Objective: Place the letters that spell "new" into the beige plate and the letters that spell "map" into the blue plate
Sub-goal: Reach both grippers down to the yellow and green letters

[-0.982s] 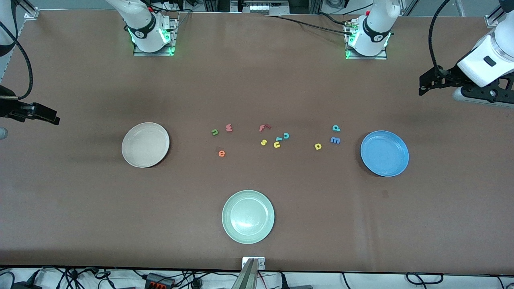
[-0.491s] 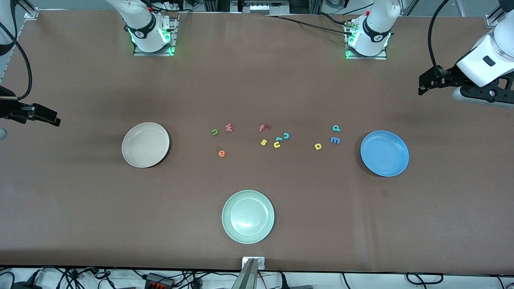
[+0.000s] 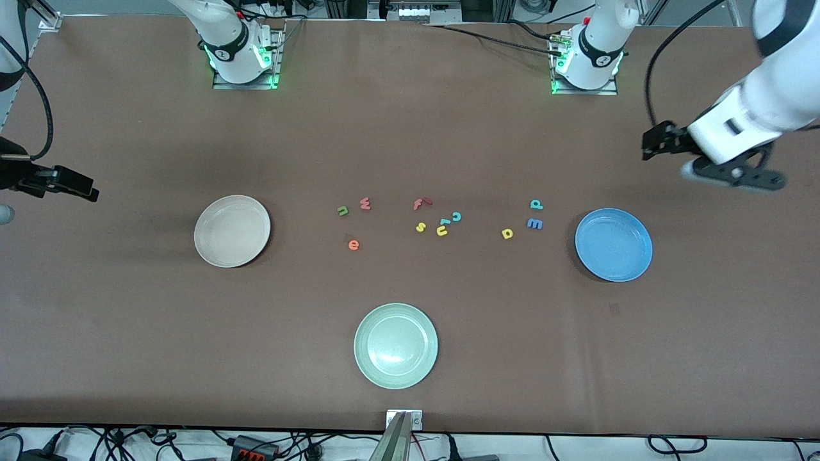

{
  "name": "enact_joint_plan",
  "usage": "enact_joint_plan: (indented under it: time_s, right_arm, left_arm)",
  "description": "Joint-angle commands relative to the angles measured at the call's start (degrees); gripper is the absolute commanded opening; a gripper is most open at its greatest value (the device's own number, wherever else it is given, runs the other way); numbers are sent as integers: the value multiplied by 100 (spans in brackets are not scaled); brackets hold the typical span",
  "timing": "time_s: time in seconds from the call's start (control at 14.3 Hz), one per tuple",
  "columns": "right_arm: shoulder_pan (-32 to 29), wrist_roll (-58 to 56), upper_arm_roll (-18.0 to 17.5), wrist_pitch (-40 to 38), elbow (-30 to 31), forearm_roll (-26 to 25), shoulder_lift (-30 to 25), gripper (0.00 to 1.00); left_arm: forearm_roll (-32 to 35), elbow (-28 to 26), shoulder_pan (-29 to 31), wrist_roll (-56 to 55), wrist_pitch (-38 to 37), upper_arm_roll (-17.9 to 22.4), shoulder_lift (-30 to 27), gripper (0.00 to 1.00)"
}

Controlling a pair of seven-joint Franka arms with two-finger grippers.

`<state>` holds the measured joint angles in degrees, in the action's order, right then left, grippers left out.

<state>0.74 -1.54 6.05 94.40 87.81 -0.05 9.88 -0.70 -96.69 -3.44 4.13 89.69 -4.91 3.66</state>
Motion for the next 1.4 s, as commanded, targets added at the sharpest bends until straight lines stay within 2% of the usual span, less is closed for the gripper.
enact_joint_plan:
  time_s: [0.0,0.14,0.42,0.56,0.7,0.84,0.98,1.19,1.33]
  right_arm:
    - [4,-171,-69,-157,192,102,154,100]
    - [232,-180,-165,-150,315,145,443,100]
    - [944,-101,-201,113,342,558,1049,100]
    - [1321,-74,-201,507,447,760,1323,100]
    - [1743,4,-201,1174,806,770,1385,100]
    - [2278,599,-192,1746,1167,761,1429,100]
    - [2701,1119,-192,2073,1361,734,1543,100]
    - [2992,1192,-192,2502,1773,699,1649,100]
    - [3308,1200,-192,2881,1959,699,1797,100]
  left_arm:
    - [-27,203,-349,-217,284,-124,800,100]
    - [-1,195,-683,-1006,645,-115,1232,100]
    - [570,177,-1254,-1125,1190,-124,2032,100]
    - [571,72,-1457,-1064,1690,-159,2296,100]
    - [562,-156,-1650,-940,2331,-212,2508,100]
    - [553,-376,-1538,-1028,2990,-212,2622,100]
    - [527,-569,-1441,-1621,3360,-212,2745,98]
    - [527,-1026,-1563,-2853,3983,-221,2789,98]
    - [518,-1159,-1528,-2953,4442,-221,2938,95]
